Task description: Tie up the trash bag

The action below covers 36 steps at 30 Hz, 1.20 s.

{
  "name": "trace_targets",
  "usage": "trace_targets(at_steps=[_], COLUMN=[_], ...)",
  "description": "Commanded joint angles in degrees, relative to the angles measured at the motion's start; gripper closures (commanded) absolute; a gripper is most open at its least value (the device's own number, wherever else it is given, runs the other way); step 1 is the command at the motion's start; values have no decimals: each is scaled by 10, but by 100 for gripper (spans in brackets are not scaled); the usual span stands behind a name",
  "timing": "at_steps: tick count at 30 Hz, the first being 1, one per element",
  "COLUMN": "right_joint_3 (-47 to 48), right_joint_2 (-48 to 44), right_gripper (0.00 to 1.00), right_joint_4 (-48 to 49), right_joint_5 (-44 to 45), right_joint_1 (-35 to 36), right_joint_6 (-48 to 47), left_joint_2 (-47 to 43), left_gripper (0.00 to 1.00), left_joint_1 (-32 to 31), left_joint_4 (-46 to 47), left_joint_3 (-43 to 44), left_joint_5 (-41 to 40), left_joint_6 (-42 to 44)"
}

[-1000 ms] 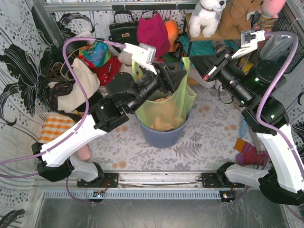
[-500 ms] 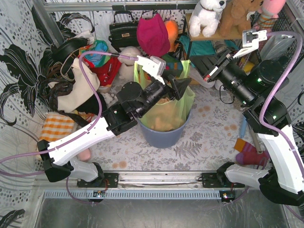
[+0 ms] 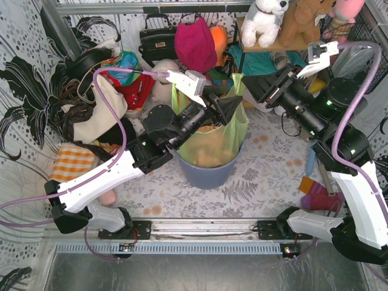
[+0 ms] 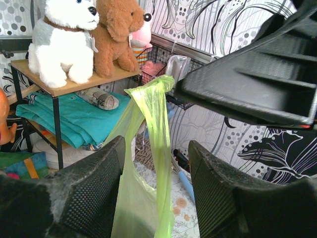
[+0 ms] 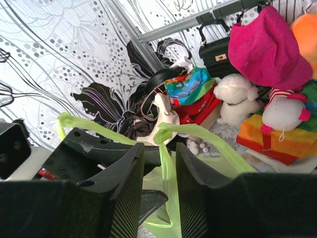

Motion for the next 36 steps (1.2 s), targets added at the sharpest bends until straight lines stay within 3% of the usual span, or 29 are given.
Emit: trace_targets(at_steps=[1,11,19,36], right_joint_3=[7,23,35,6], right_joint_2=[11,37,47,17], right_gripper=[68,71,100,100], right_joint_4=[4,26,37,85], right_joint_5=[-9,-11,-12,-60], right_joint_1=[-1,-1,-1,-2], right_joint_6=[8,7,2,33], left_joint_2=[-9,-12,-12,6], left_gripper=[38,38,38,25], left_joint_1=[-2,-2,-2,-2], left_joint_4=[32,30,30,98], left_joint_3=[7,6,0,-19], left_joint_5=[7,9,5,-38], left_joint_6=[7,3,2,3])
